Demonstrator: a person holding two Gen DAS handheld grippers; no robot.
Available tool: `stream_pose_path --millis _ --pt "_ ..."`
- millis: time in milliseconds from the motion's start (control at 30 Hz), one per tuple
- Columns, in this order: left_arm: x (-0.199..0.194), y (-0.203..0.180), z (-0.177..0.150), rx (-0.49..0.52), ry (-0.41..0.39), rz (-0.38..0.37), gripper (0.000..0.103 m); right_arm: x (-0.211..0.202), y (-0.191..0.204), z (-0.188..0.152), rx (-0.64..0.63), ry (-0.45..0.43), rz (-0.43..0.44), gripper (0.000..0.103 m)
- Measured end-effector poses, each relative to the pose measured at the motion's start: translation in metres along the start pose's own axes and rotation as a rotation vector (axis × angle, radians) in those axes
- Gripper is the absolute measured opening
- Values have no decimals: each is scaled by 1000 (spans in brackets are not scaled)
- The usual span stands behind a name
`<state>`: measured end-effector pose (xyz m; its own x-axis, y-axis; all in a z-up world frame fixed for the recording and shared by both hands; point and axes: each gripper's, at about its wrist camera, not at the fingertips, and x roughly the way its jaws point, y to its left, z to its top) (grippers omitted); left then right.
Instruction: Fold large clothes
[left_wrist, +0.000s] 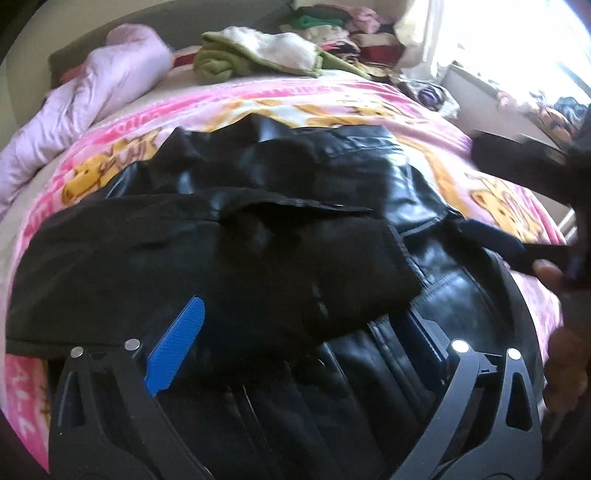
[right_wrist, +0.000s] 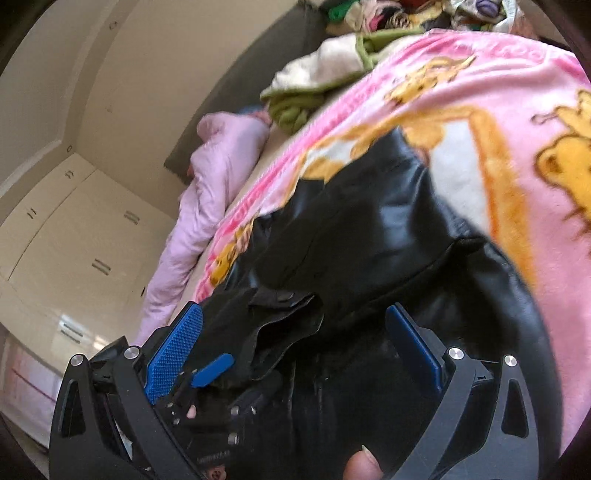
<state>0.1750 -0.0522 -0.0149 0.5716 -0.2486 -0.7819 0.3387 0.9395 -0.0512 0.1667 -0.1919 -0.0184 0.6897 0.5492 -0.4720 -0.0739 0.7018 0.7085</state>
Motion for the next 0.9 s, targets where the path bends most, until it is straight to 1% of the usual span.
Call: stream_pose_path --millis 33,67,133,200,233,267,300,333,400,433,467,500,533,567,600,633,700,733,767,800,833,900 --pt "-2 -1 -1 2 1 -9 93 5 4 2 -14 11 -11 99" --pt "-6 2 -2 -8 0 -34 94 8 7 4 -27 20 -10 99" --pt "-13 9 -2 -47 -2 -78 94 14 12 7 -33 40 -2 98" --pt "-20 16 -1 -80 -22 -117 94 20 14 9 -30 55 16 98" --pt "-23 22 0 -100 -30 -144 94 25 14 12 -24 65 29 98" --pt "-26 29 0 -128 -43 -188 94 29 13 14 -17 79 40 98" --pt "-27 34 2 -150 -55 -206 94 36 11 15 -8 100 42 98" --pt "-29 41 3 -179 -68 -206 94 42 9 16 -3 118 39 97" --pt "-39 63 3 -255 -130 -204 93 56 8 15 3 160 34 85" --pt "-42 70 3 -281 -151 -200 94 61 8 15 3 173 37 79" --pt "-48 80 2 -317 -191 -182 94 67 8 13 5 191 34 78" --pt "-53 89 1 -342 -230 -148 94 72 9 12 4 201 31 78" --pt "-56 95 0 -359 -250 -115 94 76 10 11 0 206 32 76" --pt "-61 104 -1 -387 -275 -67 94 82 11 11 -2 220 25 72" --pt "-65 111 -3 -410 -296 -41 94 87 11 10 5 231 20 69" --pt "-68 118 -3 -430 -312 -29 94 93 10 10 20 241 34 61" --pt "-75 140 -6 -496 -348 -16 94 97 10 11 22 238 25 49" --pt "-80 149 -9 -526 -369 -8 94 98 13 13 2 224 29 33" --pt "-84 159 -13 -559 -392 12 94 98 15 15 -10 218 51 25" --pt "-87 168 -16 -591 -405 36 94 96 19 17 -22 212 61 24" --pt "-90 178 -20 -628 -411 55 94 92 27 20 -62 197 63 22" --pt "-92 196 -28 -690 -418 57 94 86 43 25 -142 158 66 20"
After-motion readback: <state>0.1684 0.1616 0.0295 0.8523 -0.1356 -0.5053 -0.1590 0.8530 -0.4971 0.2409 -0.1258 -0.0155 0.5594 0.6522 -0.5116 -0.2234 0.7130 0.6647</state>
